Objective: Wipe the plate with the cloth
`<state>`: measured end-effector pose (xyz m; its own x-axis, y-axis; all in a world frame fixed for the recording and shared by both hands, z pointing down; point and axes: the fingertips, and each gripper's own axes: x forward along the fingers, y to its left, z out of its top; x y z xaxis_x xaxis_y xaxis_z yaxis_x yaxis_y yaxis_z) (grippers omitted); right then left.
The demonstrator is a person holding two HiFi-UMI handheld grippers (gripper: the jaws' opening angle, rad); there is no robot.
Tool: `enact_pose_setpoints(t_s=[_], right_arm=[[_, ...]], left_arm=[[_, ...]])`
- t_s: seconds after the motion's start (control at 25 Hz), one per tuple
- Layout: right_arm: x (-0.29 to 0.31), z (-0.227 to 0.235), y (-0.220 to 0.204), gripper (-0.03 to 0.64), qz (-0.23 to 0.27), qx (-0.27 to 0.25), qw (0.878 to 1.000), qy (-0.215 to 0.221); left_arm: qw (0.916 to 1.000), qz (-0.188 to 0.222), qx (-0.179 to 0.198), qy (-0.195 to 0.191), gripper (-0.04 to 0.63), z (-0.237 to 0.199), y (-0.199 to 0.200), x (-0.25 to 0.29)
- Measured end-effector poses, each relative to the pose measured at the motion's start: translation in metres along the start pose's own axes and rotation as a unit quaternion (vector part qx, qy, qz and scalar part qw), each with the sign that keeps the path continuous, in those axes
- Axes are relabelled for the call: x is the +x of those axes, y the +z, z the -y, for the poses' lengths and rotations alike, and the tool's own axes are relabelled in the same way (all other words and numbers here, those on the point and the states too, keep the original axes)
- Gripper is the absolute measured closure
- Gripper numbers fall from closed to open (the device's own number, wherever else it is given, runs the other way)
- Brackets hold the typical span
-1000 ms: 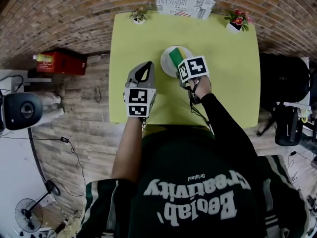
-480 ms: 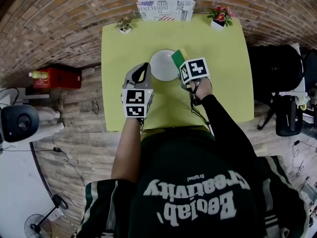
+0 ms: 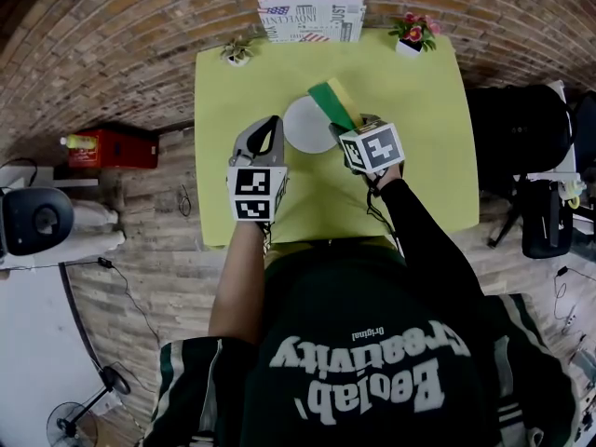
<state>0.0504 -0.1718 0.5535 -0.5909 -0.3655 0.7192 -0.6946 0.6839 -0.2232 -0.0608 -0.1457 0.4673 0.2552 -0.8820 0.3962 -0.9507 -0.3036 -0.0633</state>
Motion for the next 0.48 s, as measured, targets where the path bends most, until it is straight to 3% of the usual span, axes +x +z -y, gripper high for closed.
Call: enact_pose_setpoints(t_s=[0.2,0.48], right_arm=[[-0.036,0.002,0.047,0.482,0.126,-0.043,0.991,-0.026],[-0.091,-0.021,0.092,0.486,0.244,-0.086,0.966,-0.002]], left_arm=[[0.9995,0.029,0.01,0.006,0.591,-0.004,0.031,-0.01],[0.997,0.075,0.015,0.009,0.591,-0.004,0.075,-0.03]])
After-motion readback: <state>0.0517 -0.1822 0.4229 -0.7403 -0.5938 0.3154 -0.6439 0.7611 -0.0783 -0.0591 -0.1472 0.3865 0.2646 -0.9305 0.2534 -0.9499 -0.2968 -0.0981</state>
